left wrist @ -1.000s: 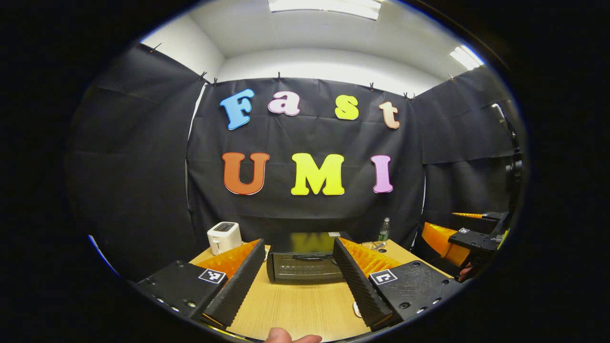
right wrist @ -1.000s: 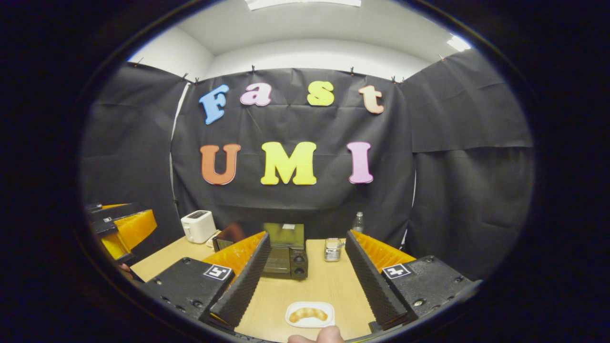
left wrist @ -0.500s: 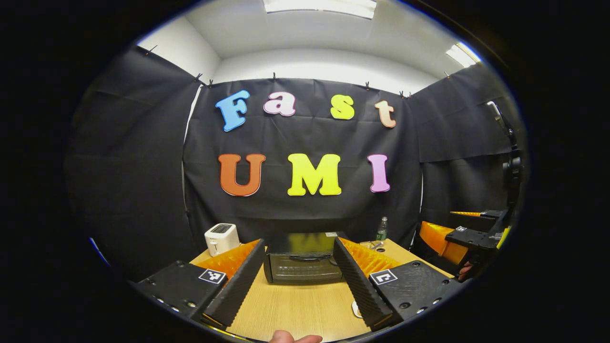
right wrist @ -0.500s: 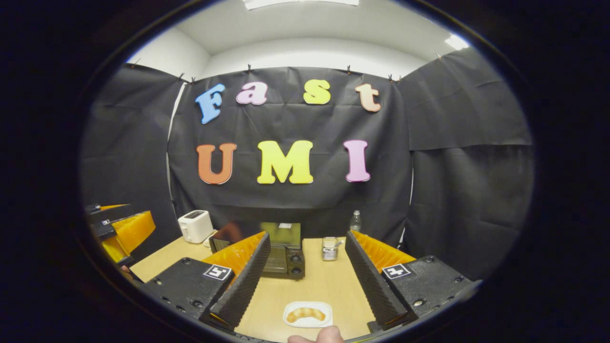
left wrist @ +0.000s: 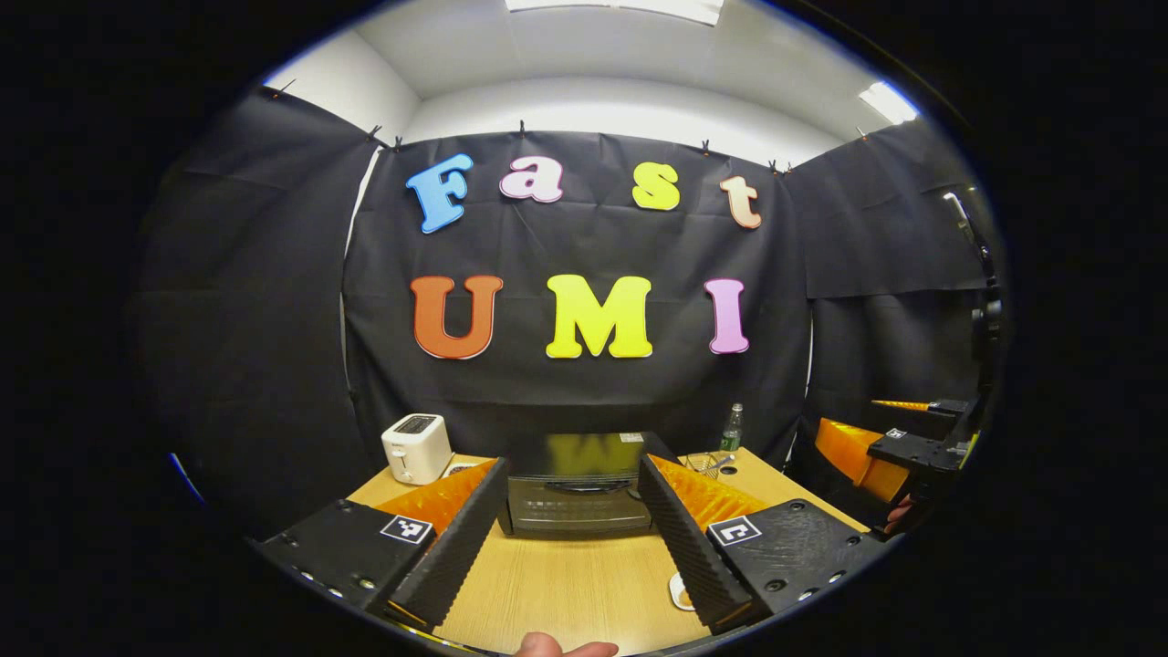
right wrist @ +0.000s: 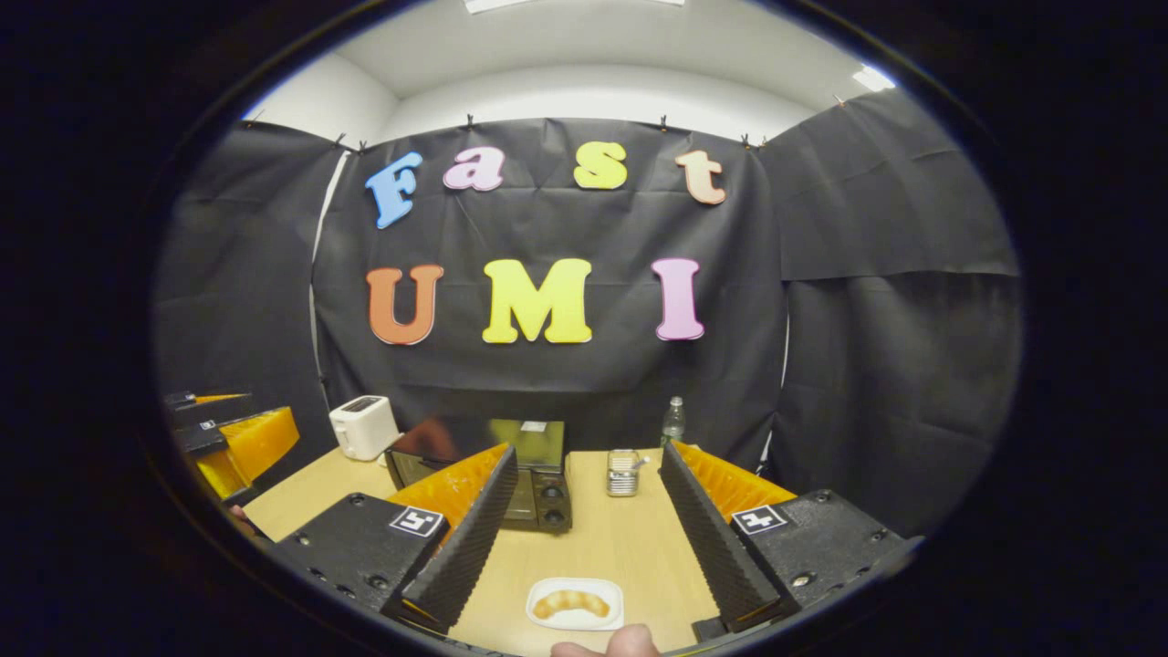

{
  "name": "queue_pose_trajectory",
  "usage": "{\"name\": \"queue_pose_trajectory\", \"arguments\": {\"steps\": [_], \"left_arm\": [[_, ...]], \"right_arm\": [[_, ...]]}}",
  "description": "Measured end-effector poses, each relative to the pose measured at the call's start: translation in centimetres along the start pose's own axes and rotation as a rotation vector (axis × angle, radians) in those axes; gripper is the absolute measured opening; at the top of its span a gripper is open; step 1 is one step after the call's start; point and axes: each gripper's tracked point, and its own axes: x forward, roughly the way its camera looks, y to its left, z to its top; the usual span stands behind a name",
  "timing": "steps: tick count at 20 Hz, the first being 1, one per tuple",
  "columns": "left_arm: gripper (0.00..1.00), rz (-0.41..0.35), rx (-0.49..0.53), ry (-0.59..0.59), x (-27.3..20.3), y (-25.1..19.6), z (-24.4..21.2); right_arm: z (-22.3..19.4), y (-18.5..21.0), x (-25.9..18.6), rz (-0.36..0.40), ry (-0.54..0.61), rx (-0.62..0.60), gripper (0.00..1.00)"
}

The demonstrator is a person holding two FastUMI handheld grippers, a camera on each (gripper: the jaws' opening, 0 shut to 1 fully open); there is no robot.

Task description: Open the electric oven with the left hand, put the food in, and close the electric oven.

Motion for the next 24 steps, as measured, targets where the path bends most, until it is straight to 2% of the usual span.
{"name": "queue_pose_trajectory", "arguments": {"steps": [5, 8, 14, 17, 23, 24], "left_arm": [[0.94, -0.056, -0.018, 0.108, 6.4, -1.6, -3.6], [0.94, -0.061, -0.057, 0.178, 11.5, -1.9, -5.8], [0.95, -0.014, -0.057, 0.310, 21.0, -0.8, -10.9], [0.95, -0.004, -0.062, 0.397, 24.4, -0.5, -14.5], [0.95, 0.010, -0.042, 0.443, 27.5, -0.1, -17.3], [0.84, 0.027, -0.032, 0.449, 27.3, 0.2, -17.5]], "right_arm": [[-0.1, -5.1, 1.1, -0.076, 0.005, -0.012, 0.99], [-0.7, -8.7, 1.3, -0.137, 0.020, -0.027, 0.99], [-2.4, -14.5, 2.0, -0.235, 0.085, -0.037, 0.99], [-2.8, -15.9, 2.5, -0.260, 0.111, -0.038, 0.99], [-3.9, -16.2, 3.2, -0.258, 0.153, -0.059, 1.00], [-4.1, -16.2, 3.3, -0.255, 0.156, -0.060, 1.00]]}}
